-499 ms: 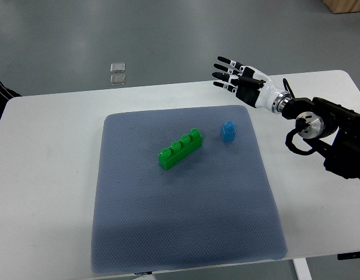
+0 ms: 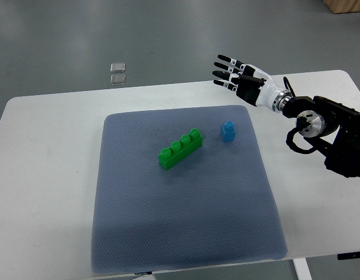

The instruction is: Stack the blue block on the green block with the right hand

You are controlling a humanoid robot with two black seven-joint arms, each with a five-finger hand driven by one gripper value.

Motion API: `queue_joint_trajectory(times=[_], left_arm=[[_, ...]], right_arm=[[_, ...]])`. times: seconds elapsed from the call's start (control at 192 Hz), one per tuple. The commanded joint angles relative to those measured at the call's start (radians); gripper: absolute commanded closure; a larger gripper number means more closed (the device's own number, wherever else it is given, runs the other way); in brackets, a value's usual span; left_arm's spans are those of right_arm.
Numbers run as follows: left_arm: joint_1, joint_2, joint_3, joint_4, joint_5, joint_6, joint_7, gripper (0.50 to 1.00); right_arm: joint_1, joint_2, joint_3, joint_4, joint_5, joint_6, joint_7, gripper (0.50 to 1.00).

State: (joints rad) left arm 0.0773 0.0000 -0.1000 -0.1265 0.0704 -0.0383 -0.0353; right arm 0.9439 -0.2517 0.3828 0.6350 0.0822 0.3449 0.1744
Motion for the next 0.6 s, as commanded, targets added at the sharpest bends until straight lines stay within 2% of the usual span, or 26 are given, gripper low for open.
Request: queue_joint_trajectory(times=[0.0, 0.593], left_arm=[[-0.001, 0.0, 0.003, 0.002, 0.0, 0.0, 0.0, 0.5], [-0.001, 0.0, 0.003, 0.001, 0.0, 0.0, 0.0, 0.5]], right_arm=[[0.003, -0.001, -0.001, -0.005, -0.006, 0.0, 0.001, 0.576], [0.019, -0.043, -0.005, -0.011, -0.025, 0.022, 0.01, 0.579]])
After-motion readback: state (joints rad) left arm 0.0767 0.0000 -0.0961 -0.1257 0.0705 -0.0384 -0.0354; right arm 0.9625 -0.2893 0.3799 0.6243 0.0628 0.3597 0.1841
